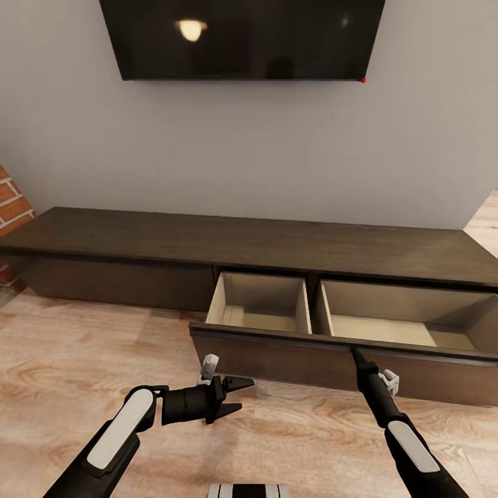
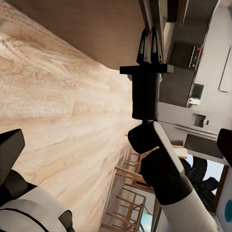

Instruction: Place each of the two pumpkins and all three candles from the living room inside a cabinet in the living room (use any cabinet), then make sure every cabinet is closed, and position the cauldron so it is next to a table in the living room.

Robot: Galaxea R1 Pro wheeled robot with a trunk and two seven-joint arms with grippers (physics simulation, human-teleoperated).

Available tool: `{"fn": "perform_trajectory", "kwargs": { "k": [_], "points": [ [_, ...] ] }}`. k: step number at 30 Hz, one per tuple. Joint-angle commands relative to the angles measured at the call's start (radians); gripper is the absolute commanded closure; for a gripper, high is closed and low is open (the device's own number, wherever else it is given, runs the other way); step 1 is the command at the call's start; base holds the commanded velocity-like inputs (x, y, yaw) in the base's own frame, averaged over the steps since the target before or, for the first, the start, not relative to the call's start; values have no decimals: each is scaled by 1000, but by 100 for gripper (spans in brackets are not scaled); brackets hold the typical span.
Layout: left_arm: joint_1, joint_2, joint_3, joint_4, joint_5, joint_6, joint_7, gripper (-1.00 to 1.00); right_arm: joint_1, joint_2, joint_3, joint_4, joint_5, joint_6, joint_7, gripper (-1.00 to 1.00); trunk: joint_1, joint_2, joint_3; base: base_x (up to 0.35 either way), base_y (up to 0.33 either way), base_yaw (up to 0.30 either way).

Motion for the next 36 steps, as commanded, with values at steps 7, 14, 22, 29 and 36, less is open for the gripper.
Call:
{"fn": "perform_trajectory", "kwargs": {
  "k": [7,14,22,29,36],
  "points": [
    [0,1,0,-1,-4,1,-5,-100,16,-1,-52,-2,-24,5,20,-100,-1,-1,-1,0,0,0],
    [0,1,0,-1,-4,1,-5,-100,16,-1,-53,-2,-24,5,19,-100,-1,-1,-1,0,0,0],
    [0,1,1,-1,-4,1,-5,-100,16,-1,-53,-2,-24,5,17,-100,-1,-1,-1,-69,0,0],
    [0,2,1,-1,-4,1,-5,-100,16,-1,-52,-2,-24,6,7,-100,-1,-1,-1,-170,0,0],
    [0,1,0,-1,-4,1,-5,-100,16,-2,-51,-3,-25,10,-4,-100,-1,-1,-1,-206,0,0]
  ]
}}
